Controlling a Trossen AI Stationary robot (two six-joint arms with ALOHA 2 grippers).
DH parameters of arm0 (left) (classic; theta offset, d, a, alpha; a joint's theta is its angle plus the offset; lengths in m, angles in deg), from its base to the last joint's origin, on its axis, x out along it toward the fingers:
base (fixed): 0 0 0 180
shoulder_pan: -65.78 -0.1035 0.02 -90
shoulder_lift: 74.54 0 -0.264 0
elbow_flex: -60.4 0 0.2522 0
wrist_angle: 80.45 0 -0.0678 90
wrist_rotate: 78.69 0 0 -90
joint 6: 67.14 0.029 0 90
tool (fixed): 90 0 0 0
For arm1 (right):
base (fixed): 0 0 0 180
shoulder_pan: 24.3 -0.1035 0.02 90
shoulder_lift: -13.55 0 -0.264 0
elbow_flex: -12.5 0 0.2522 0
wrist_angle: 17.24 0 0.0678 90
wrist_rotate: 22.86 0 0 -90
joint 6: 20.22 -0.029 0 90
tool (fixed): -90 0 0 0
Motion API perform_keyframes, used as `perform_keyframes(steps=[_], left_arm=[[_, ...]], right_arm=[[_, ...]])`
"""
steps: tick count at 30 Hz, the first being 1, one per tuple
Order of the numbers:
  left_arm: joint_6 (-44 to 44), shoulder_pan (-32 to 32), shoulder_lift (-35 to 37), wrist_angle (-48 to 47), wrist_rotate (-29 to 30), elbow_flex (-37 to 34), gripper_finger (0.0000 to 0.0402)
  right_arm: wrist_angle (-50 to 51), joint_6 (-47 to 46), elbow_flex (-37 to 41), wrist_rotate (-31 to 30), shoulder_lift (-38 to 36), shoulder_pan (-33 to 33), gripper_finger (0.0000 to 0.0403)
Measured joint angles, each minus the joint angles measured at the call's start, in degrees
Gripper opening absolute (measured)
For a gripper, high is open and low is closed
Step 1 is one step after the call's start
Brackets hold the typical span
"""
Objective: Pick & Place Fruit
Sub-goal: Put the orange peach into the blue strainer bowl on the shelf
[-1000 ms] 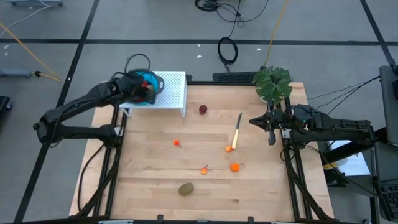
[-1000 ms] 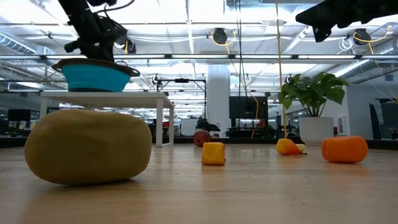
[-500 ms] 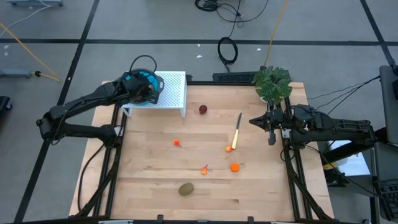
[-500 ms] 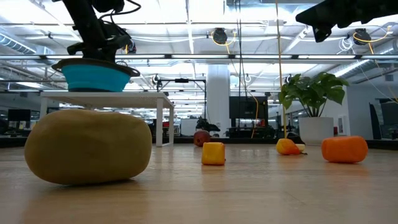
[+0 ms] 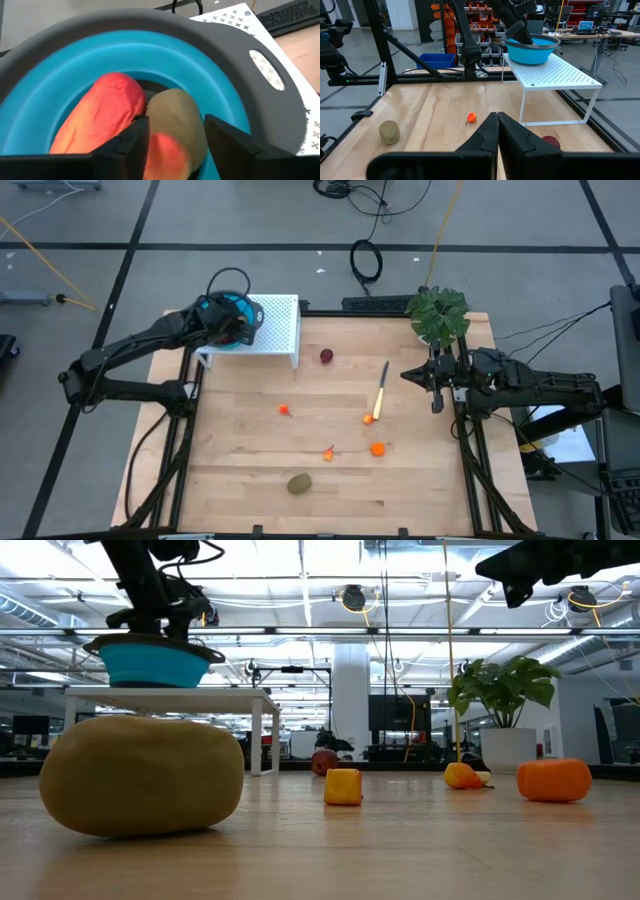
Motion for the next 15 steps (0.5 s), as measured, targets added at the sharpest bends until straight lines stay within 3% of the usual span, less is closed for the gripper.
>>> perform_keyframes(steps=[6,15], left_arm=[[2.1,-0.6,1.4,0.6,0.0,1.6,0.0238],[4.3,5.2,2.4,4.5,-4.5,7.8,0.0221]], right_arm=[[0.0,0.0,0.0,0.0,0.0,0.0,0.0],[-0.4,2.2,0.0,0.0,0.0,0.0,0.0]])
